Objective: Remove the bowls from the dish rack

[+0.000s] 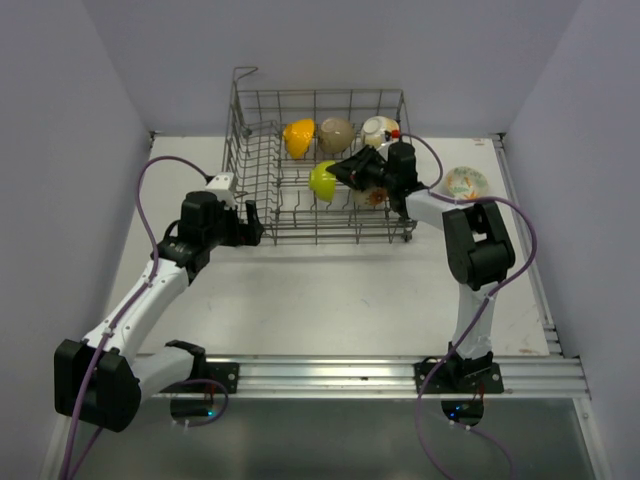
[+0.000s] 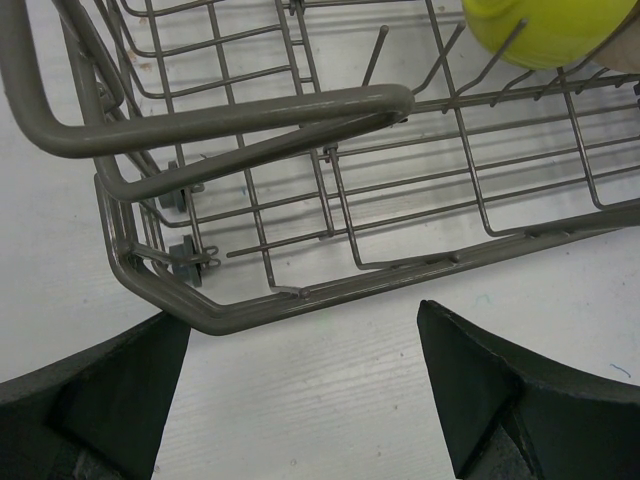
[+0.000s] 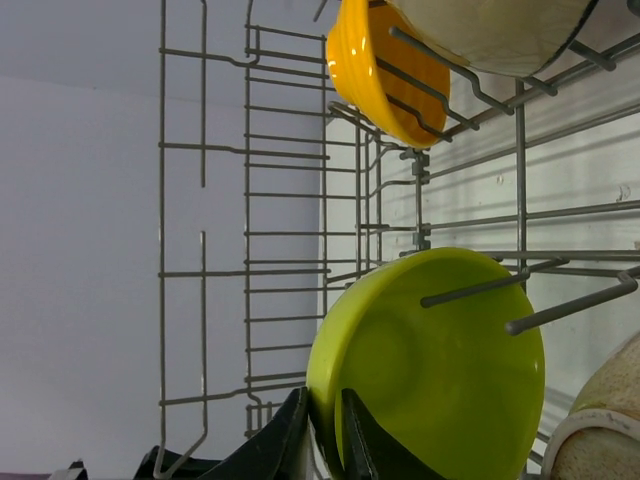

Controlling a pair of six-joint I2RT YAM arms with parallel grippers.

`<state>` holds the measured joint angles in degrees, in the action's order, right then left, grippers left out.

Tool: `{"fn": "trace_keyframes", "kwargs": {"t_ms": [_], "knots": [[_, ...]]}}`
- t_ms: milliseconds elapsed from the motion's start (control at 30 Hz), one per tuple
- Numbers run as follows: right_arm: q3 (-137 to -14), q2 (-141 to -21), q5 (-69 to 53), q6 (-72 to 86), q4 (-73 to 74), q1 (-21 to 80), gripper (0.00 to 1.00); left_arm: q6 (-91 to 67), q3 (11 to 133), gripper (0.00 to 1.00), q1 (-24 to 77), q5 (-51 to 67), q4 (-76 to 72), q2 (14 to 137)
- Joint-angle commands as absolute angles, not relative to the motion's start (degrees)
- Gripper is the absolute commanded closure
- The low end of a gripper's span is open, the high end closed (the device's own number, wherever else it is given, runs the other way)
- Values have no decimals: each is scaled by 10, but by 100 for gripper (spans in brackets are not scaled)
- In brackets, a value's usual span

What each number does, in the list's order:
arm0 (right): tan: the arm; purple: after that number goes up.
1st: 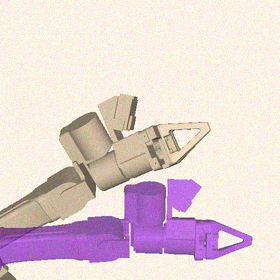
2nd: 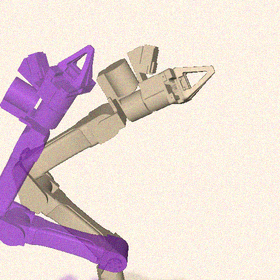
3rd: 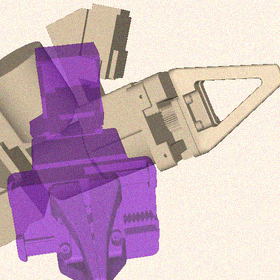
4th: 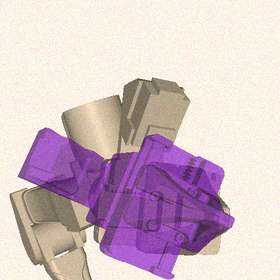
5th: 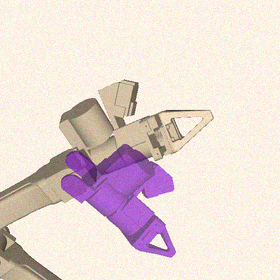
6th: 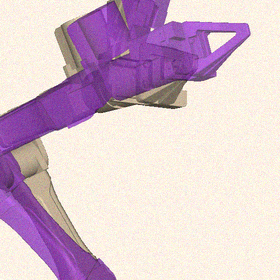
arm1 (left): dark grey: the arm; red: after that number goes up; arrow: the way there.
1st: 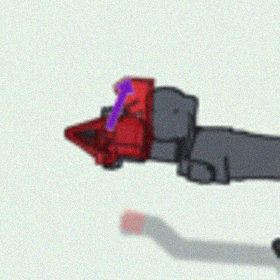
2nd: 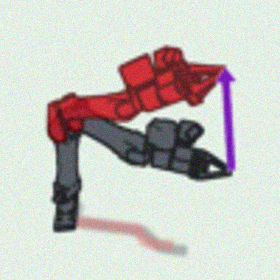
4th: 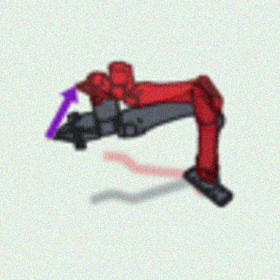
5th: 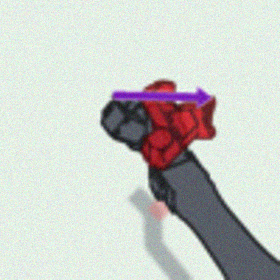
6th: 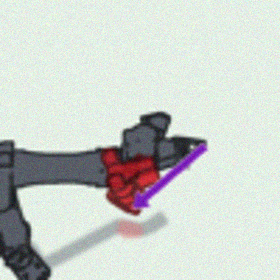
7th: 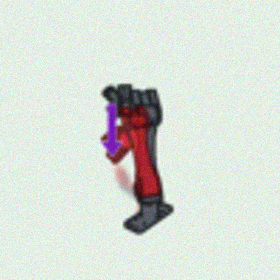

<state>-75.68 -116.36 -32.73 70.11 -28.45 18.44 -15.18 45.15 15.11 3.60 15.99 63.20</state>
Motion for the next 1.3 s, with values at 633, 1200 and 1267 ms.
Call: {"fn": "trace_keyframes", "kwargs": {"t_ms": [633, 1200, 1267], "knots": [[-807, -1102, -388, 798, -423, 199, 100, -141, 451, 0, 156, 59, 144, 633], [-1075, -1034, -369, 487, 114, 175, 100, -141, 452, 0, 156, 63, 142, 625], [-1109, -1034, -362, 459, 166, 156, 100, -141, 452, 0, 156, 62, 143, 622]]}}
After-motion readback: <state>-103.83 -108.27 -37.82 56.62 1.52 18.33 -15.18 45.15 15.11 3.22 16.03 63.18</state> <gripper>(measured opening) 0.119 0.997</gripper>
